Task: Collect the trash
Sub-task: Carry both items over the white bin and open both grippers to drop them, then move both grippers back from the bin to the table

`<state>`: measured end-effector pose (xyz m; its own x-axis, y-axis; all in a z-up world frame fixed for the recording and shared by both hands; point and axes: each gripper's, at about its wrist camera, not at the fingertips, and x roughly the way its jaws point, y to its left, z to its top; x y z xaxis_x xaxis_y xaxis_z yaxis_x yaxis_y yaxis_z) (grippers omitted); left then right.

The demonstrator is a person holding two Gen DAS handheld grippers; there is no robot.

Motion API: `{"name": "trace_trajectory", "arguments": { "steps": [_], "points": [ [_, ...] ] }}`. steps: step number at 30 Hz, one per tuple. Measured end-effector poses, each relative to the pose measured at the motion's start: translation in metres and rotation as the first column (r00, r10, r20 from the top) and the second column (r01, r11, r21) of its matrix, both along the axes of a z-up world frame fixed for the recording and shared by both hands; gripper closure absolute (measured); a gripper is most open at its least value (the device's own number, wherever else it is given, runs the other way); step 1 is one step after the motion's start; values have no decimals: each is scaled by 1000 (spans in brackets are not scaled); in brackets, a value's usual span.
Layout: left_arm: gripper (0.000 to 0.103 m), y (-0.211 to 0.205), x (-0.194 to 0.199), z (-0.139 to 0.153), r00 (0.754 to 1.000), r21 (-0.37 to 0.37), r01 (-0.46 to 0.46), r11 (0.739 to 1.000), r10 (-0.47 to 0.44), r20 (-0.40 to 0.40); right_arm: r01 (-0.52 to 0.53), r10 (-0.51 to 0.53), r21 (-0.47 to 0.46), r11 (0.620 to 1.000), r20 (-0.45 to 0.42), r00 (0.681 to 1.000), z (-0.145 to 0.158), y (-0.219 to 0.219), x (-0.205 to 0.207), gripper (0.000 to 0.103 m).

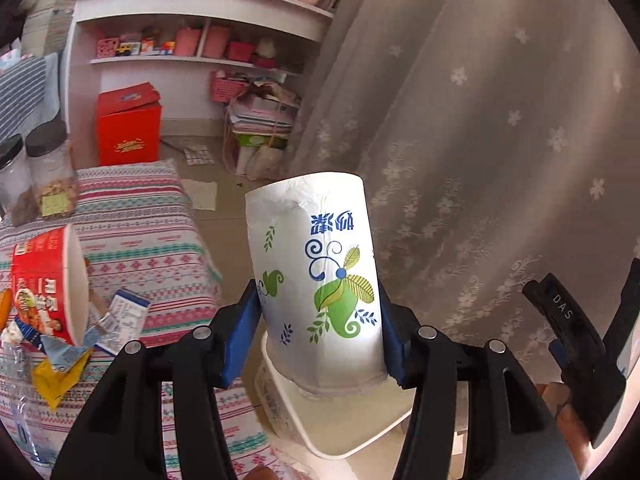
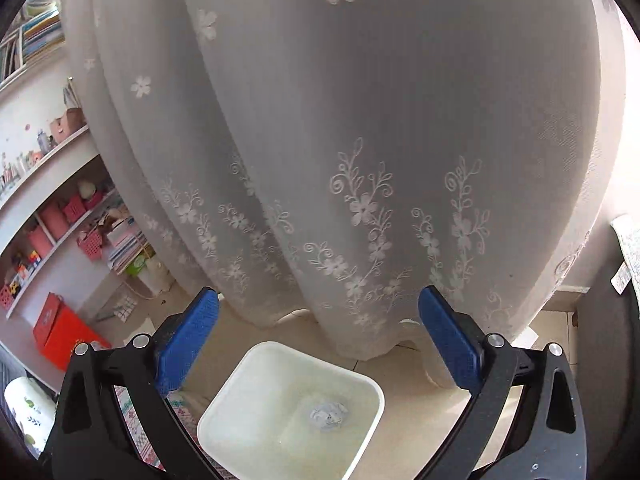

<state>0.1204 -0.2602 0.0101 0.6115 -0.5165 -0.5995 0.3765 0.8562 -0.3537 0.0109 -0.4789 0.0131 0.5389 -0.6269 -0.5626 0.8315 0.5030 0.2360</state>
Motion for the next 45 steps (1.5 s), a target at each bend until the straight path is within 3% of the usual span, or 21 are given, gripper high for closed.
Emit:
{"name": "trace_trajectory", "arguments": {
  "steps": [8, 10, 12, 18, 20, 23, 29, 36, 45],
  "points": [
    [44, -80, 4, -12, 991, -12, 121, 993, -122, -58, 91, -94, 59, 994, 40, 995, -5, -38, -27, 7],
    [29, -87, 6, -14, 988, -16, 130, 991, -131, -83, 96, -98, 64, 993, 35, 995, -6, -41, -28, 7],
    [26, -86, 5, -10, 990, -14, 120, 993, -121, -77, 94, -97, 62, 994, 36, 995, -5, -41, -29, 7],
    [19, -55, -4, 11, 1000, 56, 2, 998, -3, 17, 50, -50, -20, 999, 30, 998, 4, -17, -20, 7],
    [12, -38, -10, 21, 995, 74, -64, 995, 58, 80, 25, -24, -61, 998, 20, 999, 8, -2, -15, 7],
    [10, -12, -15, 33, 981, 83, -146, 986, 134, 142, -32, 33, -109, 994, 6, 999, 11, 24, -5, 7],
    [10, 36, -23, 42, 942, 155, -293, 943, 258, 214, -160, 168, -167, 973, 32, 985, 20, 80, 7, 7],
    [9, 105, -37, 46, 875, 183, -454, 872, 398, 277, -333, 342, -188, 924, 20, 939, 22, 150, 25, 7],
    [9, 196, -40, 31, 809, 221, -583, 781, 534, 245, -476, 498, -255, 842, 23, 867, 26, 239, 35, 7]
  ]
}}
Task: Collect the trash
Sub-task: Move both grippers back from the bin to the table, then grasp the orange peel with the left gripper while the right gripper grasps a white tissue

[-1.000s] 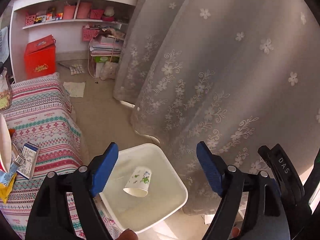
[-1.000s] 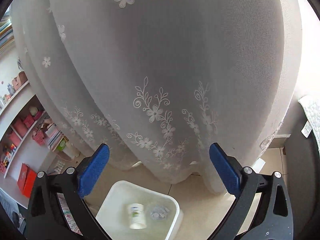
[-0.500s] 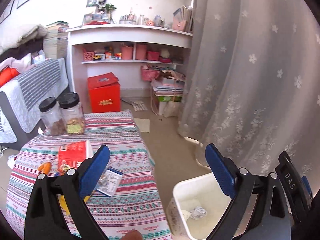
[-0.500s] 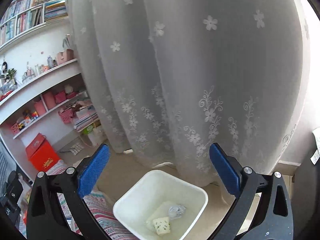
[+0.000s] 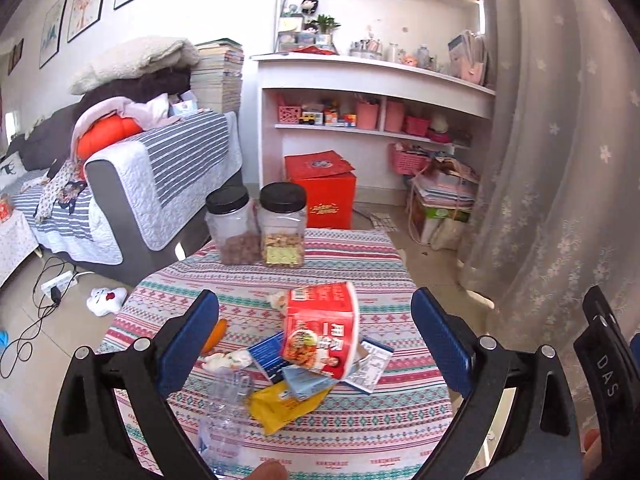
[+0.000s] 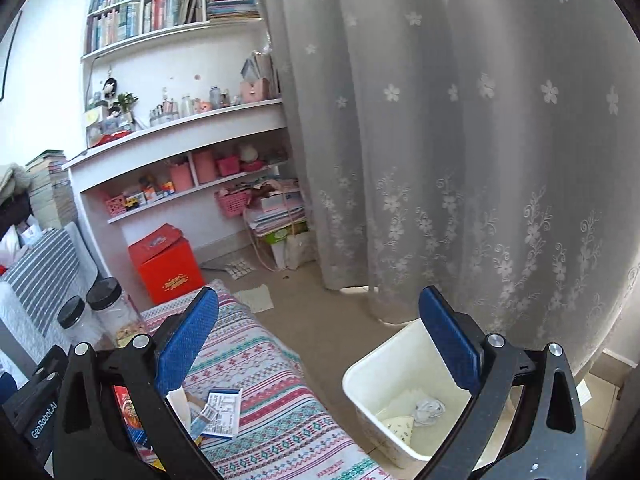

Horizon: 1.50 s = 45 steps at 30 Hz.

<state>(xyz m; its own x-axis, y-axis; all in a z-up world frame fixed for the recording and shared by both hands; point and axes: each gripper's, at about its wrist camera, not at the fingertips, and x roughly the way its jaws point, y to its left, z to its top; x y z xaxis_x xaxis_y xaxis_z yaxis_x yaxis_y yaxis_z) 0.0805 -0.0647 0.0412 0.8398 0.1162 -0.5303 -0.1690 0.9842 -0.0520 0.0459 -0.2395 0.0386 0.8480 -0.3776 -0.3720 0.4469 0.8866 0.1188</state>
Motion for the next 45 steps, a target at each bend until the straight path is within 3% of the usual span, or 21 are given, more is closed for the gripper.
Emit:
{"name": "trace_trajectory", "arguments": {
  "steps": [6, 11, 14, 18, 22, 25, 27, 29, 31, 32, 34, 36, 38, 41, 43, 45],
  "points": [
    [9, 67, 4, -23, 993, -34, -102, 994, 99, -69, -106, 105, -19, 994, -48, 993, -10, 50, 14, 7],
    [9, 138, 26, -55, 966, -63, -168, 984, 151, -211, -192, 189, -19, 981, -86, 978, -16, 83, 23, 7],
    [9, 174, 55, -82, 934, -43, -169, 985, 147, -324, -217, 215, -6, 976, -113, 970, -18, 89, 28, 7],
    [9, 206, 104, -121, 880, -87, -129, 988, 74, -469, -236, 238, 33, 971, -155, 959, -22, 84, 41, 7],
    [9, 206, 150, -164, 828, -69, -39, 997, -6, -561, -248, 262, 93, 964, -212, 941, -30, 75, 56, 7],
    [9, 193, 176, -197, 775, -38, 29, 999, -47, -630, -256, 284, 136, 957, -250, 926, -37, 72, 66, 7],
    [9, 187, 186, -214, 759, -13, 63, 998, -57, -649, -257, 287, 140, 956, -267, 920, -41, 72, 70, 7],
    [13, 182, 191, -226, 747, -16, 87, 996, -76, -660, -256, 282, 130, 958, -274, 919, -43, 72, 73, 7],
    [44, 182, 191, -239, 713, -49, 91, 995, -99, -694, -256, 283, 130, 958, -283, 916, -44, 70, 74, 7],
    [45, 184, 187, -238, 727, -60, 81, 995, -101, -679, -255, 284, 136, 957, -288, 914, -45, 70, 75, 7],
    [77, 187, 180, -233, 732, -61, 66, 996, -90, -676, -259, 297, 161, 952, -295, 908, -47, 68, 77, 7],
    [81, 199, 169, -219, 746, -78, 3, 997, -54, -664, -275, 319, 180, 944, -296, 901, -48, 69, 78, 7],
    [83, 216, 153, -189, 779, -160, -99, 982, -24, -627, -318, 366, 203, 926, -286, 885, -45, 72, 81, 7],
    [83, 235, 112, -125, 858, -322, -178, 930, -14, -514, -434, 479, 208, 876, -284, 831, -24, 89, 105, 7],
    [83, 240, 77, -83, 914, -380, -177, 908, 8, -406, -502, 541, 202, 841, -338, 770, -8, 114, 140, 7],
    [83, 244, 53, -57, 946, -428, -175, 887, 31, -323, -571, 607, 235, 787, -460, 648, -7, 152, 183, 7]
  ]
}}
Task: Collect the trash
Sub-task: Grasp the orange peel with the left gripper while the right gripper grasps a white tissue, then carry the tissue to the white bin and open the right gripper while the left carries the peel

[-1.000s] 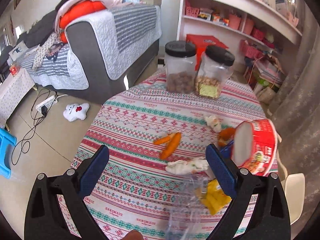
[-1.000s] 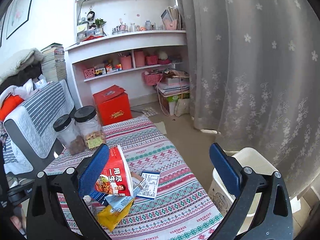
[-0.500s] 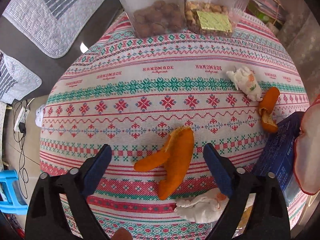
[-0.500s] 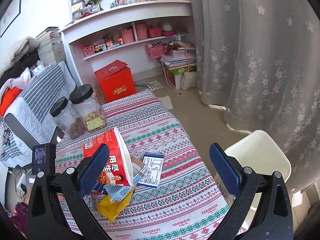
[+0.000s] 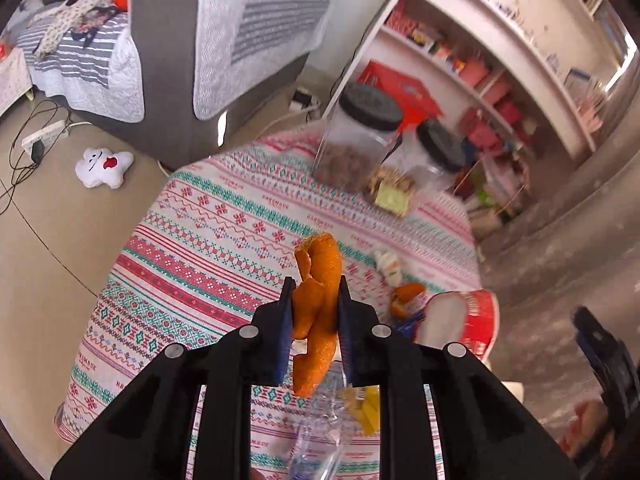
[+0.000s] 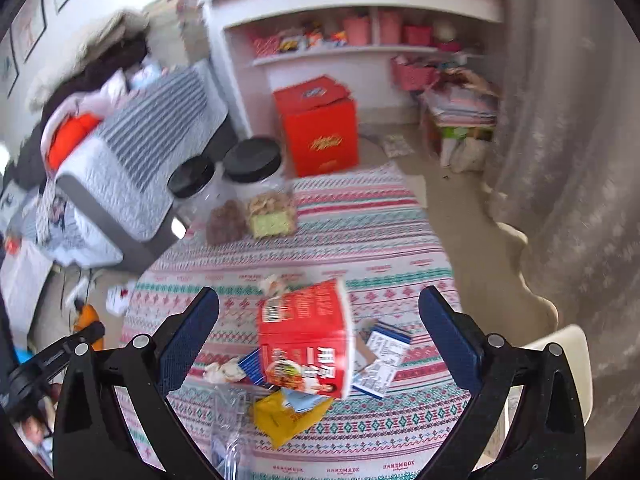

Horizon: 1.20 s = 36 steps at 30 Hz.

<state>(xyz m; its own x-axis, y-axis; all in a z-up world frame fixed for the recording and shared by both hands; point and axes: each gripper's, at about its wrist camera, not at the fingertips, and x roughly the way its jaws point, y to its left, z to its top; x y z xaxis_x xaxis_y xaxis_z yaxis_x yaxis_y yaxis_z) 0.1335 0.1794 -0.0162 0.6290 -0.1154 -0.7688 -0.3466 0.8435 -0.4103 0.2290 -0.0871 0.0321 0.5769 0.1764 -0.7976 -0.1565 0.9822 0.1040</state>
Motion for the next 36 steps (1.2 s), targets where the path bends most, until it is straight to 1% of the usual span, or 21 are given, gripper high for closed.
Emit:
{"name": "trace_trajectory", "arguments": {
  "steps": [1, 2, 3, 4, 5, 6, 7, 8, 10, 11, 12, 15, 18, 21, 23, 24, 25, 27, 30, 33, 36],
  "points": [
    [83, 3, -13, 5, 999, -17, -17, 1000, 18, 36, -44, 44, -2, 999, -63, 997, -5, 20, 18, 7],
    [83, 7, -18, 7, 998, -21, -32, 999, 33, 53, -68, 64, -31, 997, -126, 990, -14, 41, 35, 7],
    [83, 10, -21, 6, 998, -14, -47, 999, 48, 49, -92, 76, -80, 993, -184, 980, -27, 63, 50, 7],
    [83, 16, -20, 4, 998, -18, -63, 998, 63, 31, -125, 91, -134, 983, -233, 968, -43, 83, 63, 10],
    [83, 22, -18, 3, 998, -39, -63, 997, 64, 21, -151, 96, -191, 970, -271, 958, -59, 101, 74, 13],
    [83, 26, -17, 2, 998, -61, -54, 997, 55, 20, -175, 91, -248, 953, -316, 945, -79, 117, 86, 19],
    [83, 29, -18, 2, 999, -72, -47, 996, 48, 19, -207, 91, -292, 934, -367, 926, -101, 130, 97, 25],
    [83, 30, -18, 4, 999, -73, -41, 996, 43, 22, -235, 85, -324, 916, -416, 905, -121, 138, 107, 27],
    [83, 31, -25, 8, 999, -69, -28, 997, 31, 34, -252, 44, -349, 903, -507, 861, -158, 143, 124, 33],
    [83, 33, -26, 11, 999, -67, -22, 998, 25, 40, -248, 22, -363, 898, -526, 850, -172, 143, 129, 36],
    [83, 34, -28, 11, 999, -65, -17, 998, 20, 42, -246, 5, -385, 890, -529, 849, -182, 145, 134, 40],
    [83, 40, -30, 9, 999, -70, -7, 998, 10, 34, -247, -41, -450, 858, -540, 841, -205, 144, 144, 40],
    [82, 43, -32, 4, 1000, -55, -5, 998, 6, 14, -237, -82, -483, 843, -549, 832, -220, 139, 147, 41],
    [82, 46, -30, -5, 1000, -49, -15, 999, 15, -15, -215, -100, -492, 843, -536, 838, -224, 136, 150, 41],
    [82, 49, -30, -10, 999, -53, -26, 998, 25, -28, -211, -102, -487, 848, -540, 836, -229, 136, 147, 52],
    [82, 51, -30, -11, 999, -53, -32, 998, 30, -34, -212, -86, -459, 863, -546, 833, -229, 141, 148, 70],
    [82, 52, -31, -12, 999, -53, -35, 998, 33, -36, -210, -75, -444, 871, -544, 836, -228, 143, 146, 74],
    [82, 53, -32, -12, 999, -49, -41, 998, 39, -35, -208, -58, -446, 871, -513, 857, -222, 148, 140, 75],
    [82, 54, -33, -12, 998, -53, -45, 998, 43, -35, -200, 0, -361, 911, -482, 876, -197, 153, 128, 75],
    [82, 55, -35, -9, 999, -58, -50, 997, 49, -23, -208, 74, -273, 939, -430, 900, -160, 159, 109, 75],
    [82, 57, -39, -4, 998, -69, -59, 996, 60, 2, -221, 139, -208, 953, -350, 926, -117, 161, 85, 75]
  ]
}}
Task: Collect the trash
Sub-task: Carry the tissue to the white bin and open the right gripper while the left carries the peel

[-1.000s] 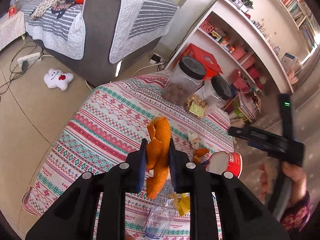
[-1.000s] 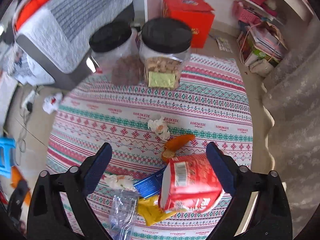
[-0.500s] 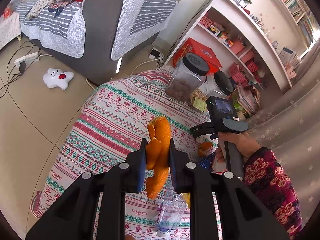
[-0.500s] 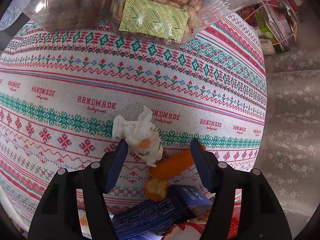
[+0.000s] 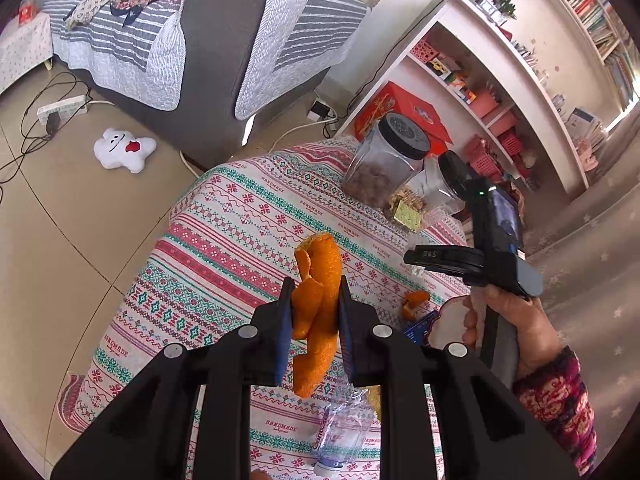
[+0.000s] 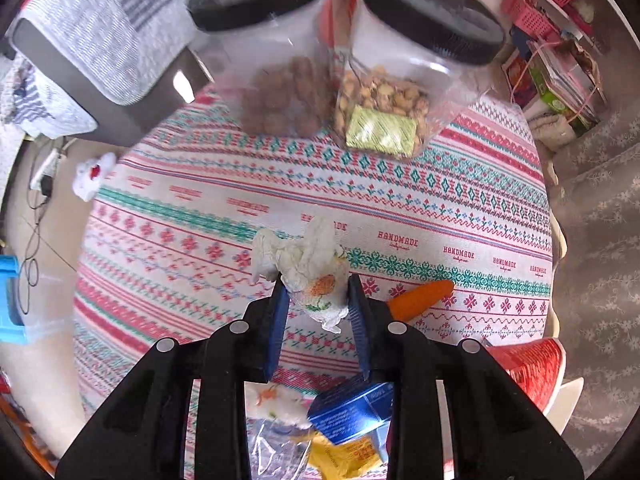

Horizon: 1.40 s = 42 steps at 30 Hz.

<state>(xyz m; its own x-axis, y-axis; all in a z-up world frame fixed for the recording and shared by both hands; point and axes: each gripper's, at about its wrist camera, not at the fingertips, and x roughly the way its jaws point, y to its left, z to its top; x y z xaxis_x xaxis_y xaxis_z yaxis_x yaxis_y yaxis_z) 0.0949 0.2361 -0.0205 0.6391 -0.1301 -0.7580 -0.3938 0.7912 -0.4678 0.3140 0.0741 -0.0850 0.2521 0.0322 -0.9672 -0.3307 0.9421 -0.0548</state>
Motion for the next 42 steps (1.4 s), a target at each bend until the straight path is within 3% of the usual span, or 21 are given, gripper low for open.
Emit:
{"name": "trace_trajectory", "arguments": {
  "steps": [4, 10, 15, 22, 29, 34, 38, 42],
  "points": [
    [82, 1, -6, 9, 999, 6, -12, 1000, 12, 38, -43, 33, 102, 994, 93, 995, 48, -4, -34, 75],
    [82, -7, -12, 20, 997, 16, -1, 1000, 0, 74, -91, 44, 206, 974, 221, 974, 89, -24, -86, 75],
    [82, -23, -15, 27, 995, 47, 18, 999, -23, 101, -73, -23, 297, 952, 306, 952, 106, -50, -121, 75],
    [82, -57, -18, 39, 985, 147, 26, 989, -50, 164, 14, -173, 351, 936, 426, 888, 111, -100, -158, 75],
    [82, -103, -18, 47, 971, 229, 40, 973, -92, 222, 140, -335, 389, 911, 495, 802, 108, -158, -181, 75],
    [82, -140, -14, 49, 960, 290, 65, 955, -139, 242, 214, -406, 373, 903, 576, 709, 114, -194, -197, 75],
    [82, -165, -7, 43, 957, 311, 100, 945, -177, 229, 282, -445, 345, 895, 650, 615, 119, -224, -209, 74],
    [82, -186, -1, 35, 954, 331, 134, 934, -212, 212, 360, -481, 326, 874, 681, 552, 117, -259, -214, 74]
  ]
}}
